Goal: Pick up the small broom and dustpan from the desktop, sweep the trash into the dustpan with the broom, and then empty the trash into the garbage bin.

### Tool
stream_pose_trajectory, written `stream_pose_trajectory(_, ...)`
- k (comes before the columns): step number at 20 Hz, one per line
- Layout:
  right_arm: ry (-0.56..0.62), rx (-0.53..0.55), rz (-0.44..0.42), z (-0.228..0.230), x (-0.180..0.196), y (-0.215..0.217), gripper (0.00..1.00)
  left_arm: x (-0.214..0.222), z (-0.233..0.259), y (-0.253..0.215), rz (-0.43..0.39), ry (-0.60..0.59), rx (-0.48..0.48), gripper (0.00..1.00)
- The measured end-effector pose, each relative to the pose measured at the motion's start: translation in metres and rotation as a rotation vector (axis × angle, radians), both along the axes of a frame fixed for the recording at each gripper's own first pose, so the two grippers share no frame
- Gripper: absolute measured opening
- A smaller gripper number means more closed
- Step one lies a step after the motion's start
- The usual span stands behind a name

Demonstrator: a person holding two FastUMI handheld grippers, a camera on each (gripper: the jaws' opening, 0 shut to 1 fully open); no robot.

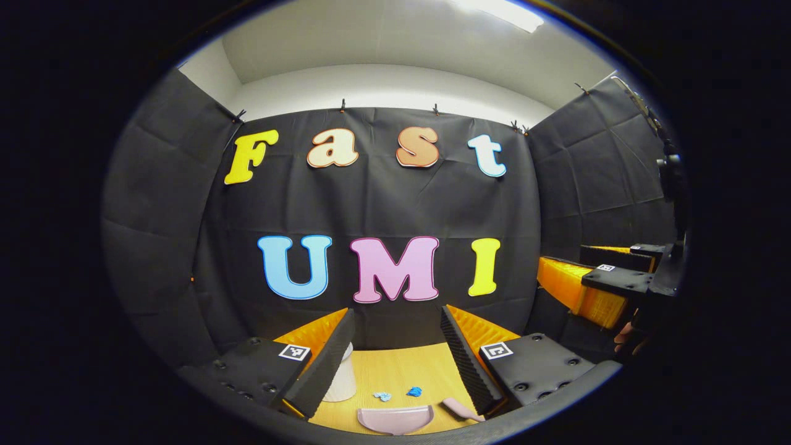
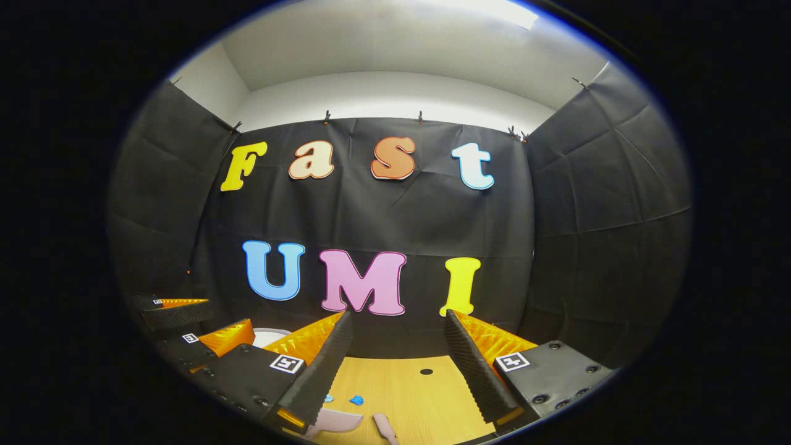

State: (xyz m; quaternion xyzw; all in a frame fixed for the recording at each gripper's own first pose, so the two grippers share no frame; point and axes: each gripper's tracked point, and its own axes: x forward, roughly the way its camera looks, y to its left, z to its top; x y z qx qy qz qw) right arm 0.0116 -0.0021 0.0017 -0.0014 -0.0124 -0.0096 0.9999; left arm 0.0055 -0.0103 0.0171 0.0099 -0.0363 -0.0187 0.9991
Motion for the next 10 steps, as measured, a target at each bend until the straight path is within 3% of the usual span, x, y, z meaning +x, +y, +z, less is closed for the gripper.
stream_pose_trajectory(8, 0.019, -0.004, 0.003, -0.0068, 0.0039, 0.0032, 0.96, 0.0040, -0.0038, 0.0012, -0.003, 0.015, 0.007, 0.82)
stream_pose_trajectory(10, 0.023, -0.001, 0.008, -0.0079, 0.0066, 0.0067, 0.92, 0.0044, -0.0054, -0.0018, -0.014, 0.018, 0.012, 0.82)
